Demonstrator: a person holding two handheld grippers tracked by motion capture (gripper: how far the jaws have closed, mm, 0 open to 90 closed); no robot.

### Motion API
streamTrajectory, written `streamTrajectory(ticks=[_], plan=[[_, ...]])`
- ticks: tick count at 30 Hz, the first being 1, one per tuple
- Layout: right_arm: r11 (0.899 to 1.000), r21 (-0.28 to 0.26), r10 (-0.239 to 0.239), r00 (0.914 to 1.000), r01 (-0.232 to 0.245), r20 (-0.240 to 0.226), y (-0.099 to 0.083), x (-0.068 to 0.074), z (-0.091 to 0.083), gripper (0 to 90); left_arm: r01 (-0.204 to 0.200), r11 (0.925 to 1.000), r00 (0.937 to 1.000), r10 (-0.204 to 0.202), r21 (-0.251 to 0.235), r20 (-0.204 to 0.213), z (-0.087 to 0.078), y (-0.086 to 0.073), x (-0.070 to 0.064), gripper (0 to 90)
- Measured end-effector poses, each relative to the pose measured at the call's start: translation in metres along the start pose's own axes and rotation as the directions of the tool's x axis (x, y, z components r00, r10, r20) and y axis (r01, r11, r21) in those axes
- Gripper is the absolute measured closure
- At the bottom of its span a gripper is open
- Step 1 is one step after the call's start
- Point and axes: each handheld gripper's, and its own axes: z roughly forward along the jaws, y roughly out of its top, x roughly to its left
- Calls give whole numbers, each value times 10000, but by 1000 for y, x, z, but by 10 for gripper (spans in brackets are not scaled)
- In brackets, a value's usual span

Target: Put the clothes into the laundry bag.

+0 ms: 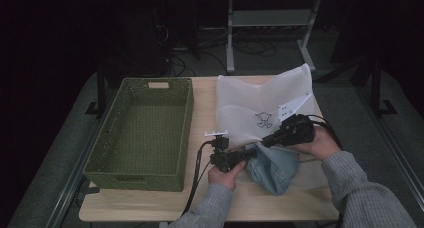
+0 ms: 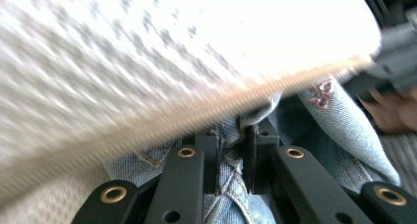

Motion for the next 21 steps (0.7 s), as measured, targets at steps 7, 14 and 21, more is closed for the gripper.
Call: streamTrajectory(ticks=[7,14,21], plan=[[9994,203,271,9996,-269,-126,-7,-6,7,879,137,9998,9995,-132,160,-299,3,-4,11,746],[9989,274,392,9992,-390,-54,-8,-11,11,879,-89,9970,9984,131,768,-549,-18,-11,12,423],[9985,301,454,9990,-455,39,-8,-13,11,879,378,9850,9992,-350,1683,-195,-27,-30,14,316]])
